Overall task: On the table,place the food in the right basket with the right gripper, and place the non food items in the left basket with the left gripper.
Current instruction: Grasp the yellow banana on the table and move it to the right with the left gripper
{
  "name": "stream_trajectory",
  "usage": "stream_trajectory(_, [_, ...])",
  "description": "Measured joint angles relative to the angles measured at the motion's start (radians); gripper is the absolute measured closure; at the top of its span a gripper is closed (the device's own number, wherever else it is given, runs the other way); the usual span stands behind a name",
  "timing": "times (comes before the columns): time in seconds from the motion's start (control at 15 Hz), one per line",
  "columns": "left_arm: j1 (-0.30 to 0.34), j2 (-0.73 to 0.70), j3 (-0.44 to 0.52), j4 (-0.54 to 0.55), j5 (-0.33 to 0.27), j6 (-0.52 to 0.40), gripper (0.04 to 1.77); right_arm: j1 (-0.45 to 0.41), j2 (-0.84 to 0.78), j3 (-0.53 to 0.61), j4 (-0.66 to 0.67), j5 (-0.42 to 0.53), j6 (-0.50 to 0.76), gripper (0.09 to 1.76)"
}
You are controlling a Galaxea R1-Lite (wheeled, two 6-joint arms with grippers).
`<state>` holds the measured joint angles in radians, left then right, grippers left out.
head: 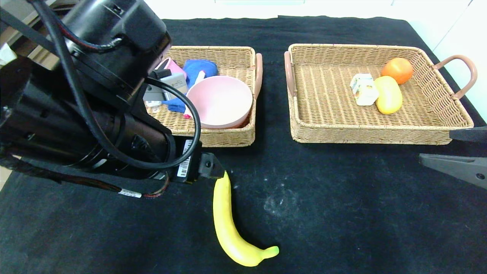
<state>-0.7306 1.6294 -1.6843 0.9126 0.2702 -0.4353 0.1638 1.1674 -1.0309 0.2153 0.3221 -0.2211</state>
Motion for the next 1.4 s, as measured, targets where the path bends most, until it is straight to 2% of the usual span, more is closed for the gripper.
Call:
stream_trajectory(0.4, [-0.04,0.088,0.007,0.052,-0.055,-0.14,0.1,0.0,0.0,0.0,0.0,0.0,0.0,0.14])
stream_trajectory(1.4, [-0.076,0.267,0.036,0.051,-0.056,-0.319,0.09,-0.011,-0.002,-0.003,0.0,0.001,0.0,0.14])
